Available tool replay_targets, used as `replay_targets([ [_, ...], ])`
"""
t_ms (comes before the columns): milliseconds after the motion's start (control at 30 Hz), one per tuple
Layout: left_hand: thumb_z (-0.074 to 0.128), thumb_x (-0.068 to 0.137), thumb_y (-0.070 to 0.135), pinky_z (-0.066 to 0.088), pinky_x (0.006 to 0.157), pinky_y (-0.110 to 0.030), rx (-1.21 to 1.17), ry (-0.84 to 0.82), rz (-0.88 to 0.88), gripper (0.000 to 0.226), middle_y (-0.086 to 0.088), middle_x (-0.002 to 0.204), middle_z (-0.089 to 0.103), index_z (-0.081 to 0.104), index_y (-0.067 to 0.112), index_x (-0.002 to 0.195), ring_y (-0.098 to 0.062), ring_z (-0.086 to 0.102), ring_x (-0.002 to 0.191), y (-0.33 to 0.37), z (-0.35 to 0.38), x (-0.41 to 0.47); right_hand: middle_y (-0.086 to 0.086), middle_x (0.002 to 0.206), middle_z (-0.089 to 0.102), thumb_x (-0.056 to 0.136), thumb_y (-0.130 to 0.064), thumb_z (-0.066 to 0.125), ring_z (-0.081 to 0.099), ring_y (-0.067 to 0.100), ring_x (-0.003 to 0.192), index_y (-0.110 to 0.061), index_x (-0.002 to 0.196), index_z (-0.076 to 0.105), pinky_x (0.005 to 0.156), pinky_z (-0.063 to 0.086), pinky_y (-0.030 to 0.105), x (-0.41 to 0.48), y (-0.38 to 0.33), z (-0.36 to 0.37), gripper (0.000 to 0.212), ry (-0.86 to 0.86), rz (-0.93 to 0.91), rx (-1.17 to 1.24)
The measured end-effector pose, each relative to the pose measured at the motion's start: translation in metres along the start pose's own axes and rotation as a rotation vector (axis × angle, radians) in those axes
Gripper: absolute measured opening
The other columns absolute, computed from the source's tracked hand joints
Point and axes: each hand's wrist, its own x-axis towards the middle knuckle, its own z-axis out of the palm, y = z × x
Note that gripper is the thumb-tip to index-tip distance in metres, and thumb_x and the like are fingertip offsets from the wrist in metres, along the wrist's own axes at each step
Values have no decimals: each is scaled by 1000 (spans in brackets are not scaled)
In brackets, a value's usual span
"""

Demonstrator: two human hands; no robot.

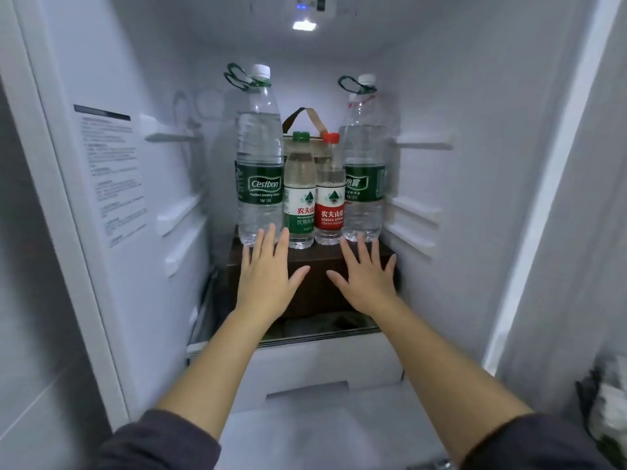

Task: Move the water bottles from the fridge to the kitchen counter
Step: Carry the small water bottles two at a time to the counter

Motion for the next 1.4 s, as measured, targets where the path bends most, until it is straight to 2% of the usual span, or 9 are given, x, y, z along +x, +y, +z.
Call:
replay_targets([
  [133, 48, 93, 55, 17, 119, -43, -148, 27, -10, 83, -6, 163, 10, 8, 17, 155, -23, 10, 149, 6, 10, 29, 3, 163, -19, 89, -73, 38, -18, 34, 149, -40, 152, -12, 113, -7, 66, 6, 13, 11, 87, -4, -48, -87],
  [267, 64, 89, 42, 39, 110, -44, -360, 93, -69, 82, -8, 156, 27, 20, 14, 152, -24, 32, 141, 19, 8, 49, 3, 162, -23, 89, -72, 40, -21, 34, 148, -42, 151, -15, 113, -8, 65, 11, 12, 7, 89, -51, -49, -92],
  [467, 66, 87, 28, 35, 108, -34, -223, 412, 118, 68, -12, 150, 33, 34, 8, 144, -26, 32, 139, 40, -34, 121, 4, 161, -25, 89, -72, 41, -25, 35, 146, -42, 151, -18, 113, -8, 65, 11, 11, 2, 90, -89, -53, -110],
  [567, 62, 91, 28, 45, 98, -38, -173, 261, 41, 67, -13, 151, 31, 29, 10, 146, -28, 38, 133, 51, -58, 171, 4, 161, -26, 89, -72, 43, -25, 36, 146, -42, 151, -18, 114, -8, 65, 10, 12, 1, 91, -98, -58, -105],
  [700, 55, 96, 28, 47, 75, -32, -113, 73, -44, 44, -17, 132, 42, 39, 10, 133, -28, 55, 104, 57, -67, 203, 5, 161, -27, 89, -71, 44, -26, 36, 146, -42, 151, -17, 115, -7, 65, 9, 11, 0, 91, -99, -60, -103],
  [833, 61, 94, 29, 52, 83, -36, -277, 192, -109, 39, -11, 118, 45, 44, 9, 122, -24, 56, 95, 61, -65, 203, 4, 161, -25, 88, -71, 44, -24, 36, 146, -41, 153, -12, 114, -7, 65, 9, 11, -2, 91, -121, -63, -96],
  [967, 56, 95, 40, 47, 69, -24, -613, 144, -104, 36, 1, 98, 57, 53, 11, 117, -11, 56, 80, 67, -59, 181, 4, 162, -23, 87, -72, 44, -23, 37, 147, -39, 154, -8, 113, -7, 66, 10, 11, -3, 91, -129, -62, -91],
  [1267, 49, 98, 39, 33, 50, -22, -666, 324, -131, 28, 5, 70, 53, 55, 13, 90, -8, 50, 59, 39, -100, 176, 3, 163, -18, 86, -73, 44, -20, 37, 148, -41, 153, -8, 114, -6, 65, 11, 11, 1, 91, -123, -47, -114],
  [1400, 48, 97, 40, 46, 60, -29, -615, 310, -166, 31, 2, 75, 57, 57, 12, 91, -15, 57, 69, 20, -100, 168, 3, 164, -16, 86, -73, 43, -18, 37, 148, -41, 154, -5, 114, -5, 65, 10, 9, -5, 89, -145, -43, -123],
])
